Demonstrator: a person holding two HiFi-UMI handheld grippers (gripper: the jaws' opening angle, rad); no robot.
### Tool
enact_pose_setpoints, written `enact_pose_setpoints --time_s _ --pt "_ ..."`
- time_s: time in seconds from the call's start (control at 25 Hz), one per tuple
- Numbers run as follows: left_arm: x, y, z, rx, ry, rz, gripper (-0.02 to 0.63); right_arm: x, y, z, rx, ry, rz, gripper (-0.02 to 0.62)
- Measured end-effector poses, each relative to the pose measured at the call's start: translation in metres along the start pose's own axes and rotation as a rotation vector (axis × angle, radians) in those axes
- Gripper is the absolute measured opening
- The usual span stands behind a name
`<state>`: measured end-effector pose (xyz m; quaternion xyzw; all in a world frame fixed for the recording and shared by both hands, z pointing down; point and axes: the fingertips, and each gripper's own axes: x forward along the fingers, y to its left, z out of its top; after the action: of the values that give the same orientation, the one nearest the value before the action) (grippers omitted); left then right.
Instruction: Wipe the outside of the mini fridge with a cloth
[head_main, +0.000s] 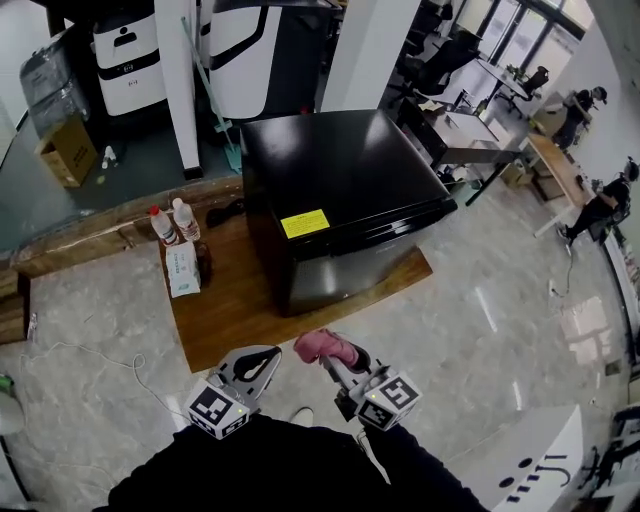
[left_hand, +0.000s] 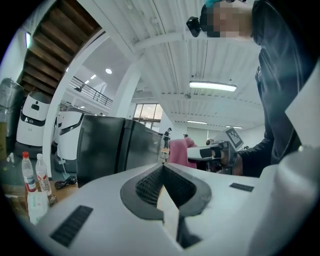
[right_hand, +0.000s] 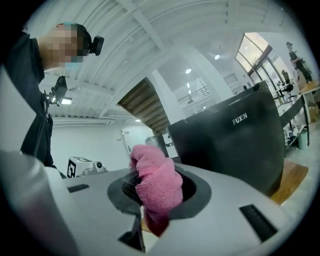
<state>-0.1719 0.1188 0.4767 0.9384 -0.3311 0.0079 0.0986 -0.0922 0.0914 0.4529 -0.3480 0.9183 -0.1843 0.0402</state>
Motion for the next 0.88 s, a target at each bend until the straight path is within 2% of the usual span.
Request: enact_pose_setpoints --time_s 0.08,0.32,0.88 --pt "0.001 -0.023 0.002 0.007 -0.015 0.021 0.006 -0.02 0.002 -0.003 -0.047 0.031 0.008 0.081" --pt "-0.009 -0.073 0.007 0.043 -0.035 0.063 0.006 -0.057 0.031 0.002 -0.129 0.009 0.079 0.08" --pt "-0.037 -0.102 0.0 0.08 -0.024 0.154 0.006 -0.084 0.063 -0.011 -0.186 0.008 0.149 0.078"
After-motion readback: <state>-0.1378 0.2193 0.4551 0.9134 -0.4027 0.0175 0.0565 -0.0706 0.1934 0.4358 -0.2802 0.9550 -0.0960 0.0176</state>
